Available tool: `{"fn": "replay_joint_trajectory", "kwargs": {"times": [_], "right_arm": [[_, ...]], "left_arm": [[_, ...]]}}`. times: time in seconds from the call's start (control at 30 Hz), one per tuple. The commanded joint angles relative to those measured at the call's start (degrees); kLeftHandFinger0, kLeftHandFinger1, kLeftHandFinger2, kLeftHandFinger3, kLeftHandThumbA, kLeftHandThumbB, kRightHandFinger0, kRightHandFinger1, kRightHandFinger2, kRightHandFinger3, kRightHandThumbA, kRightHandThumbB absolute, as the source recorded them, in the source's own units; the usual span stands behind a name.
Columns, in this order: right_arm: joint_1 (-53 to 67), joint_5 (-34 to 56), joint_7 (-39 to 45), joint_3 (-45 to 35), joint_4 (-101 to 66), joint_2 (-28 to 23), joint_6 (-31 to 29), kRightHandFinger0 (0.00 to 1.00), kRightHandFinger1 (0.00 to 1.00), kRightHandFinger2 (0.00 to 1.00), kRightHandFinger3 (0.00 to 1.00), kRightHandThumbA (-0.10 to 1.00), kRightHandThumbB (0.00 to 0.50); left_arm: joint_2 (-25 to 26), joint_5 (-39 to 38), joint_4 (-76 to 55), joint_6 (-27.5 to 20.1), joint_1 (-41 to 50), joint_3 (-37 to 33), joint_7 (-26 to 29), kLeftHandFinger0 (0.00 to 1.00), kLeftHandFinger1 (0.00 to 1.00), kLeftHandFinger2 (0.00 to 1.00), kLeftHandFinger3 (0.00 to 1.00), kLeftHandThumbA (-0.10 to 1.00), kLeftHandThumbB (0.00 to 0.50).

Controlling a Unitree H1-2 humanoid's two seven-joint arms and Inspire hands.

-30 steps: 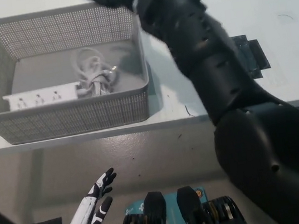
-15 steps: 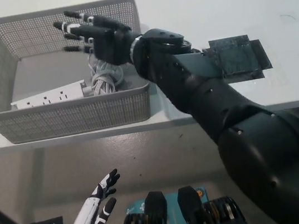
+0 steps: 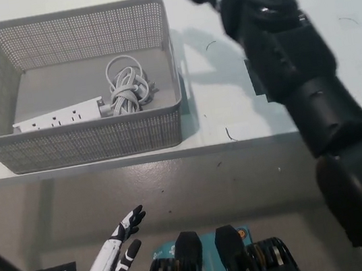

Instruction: Use the right hand to pick up a power strip and put it into a container on the left side

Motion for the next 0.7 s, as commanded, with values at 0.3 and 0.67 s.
{"fn": "replay_joint_trajectory", "kwargs": {"times": [0.3, 0.67], "right_arm": [[30.7, -5.7, 1.1, -8.0, -92.5, -14.8, -6.5, 1.0, 1.0, 1.0, 1.0, 0.97, 0.313], [77.0, -24.8, 1.6, 15.8, -98.1, 3.2, -35.0, 1.0, 1.0, 1.0, 1.0, 1.0, 0.401]], "left_arm": [[1.2, 0.6, -0.7, -2.0, -2.8, 0.1, -0.6, 1.0, 1.0, 1.0, 1.0, 1.0, 0.245], [0.5, 0.3, 2.0, -2.3, -3.8, -1.0, -0.7, 1.0, 1.0, 1.0, 1.0, 1.0, 0.231]]}}
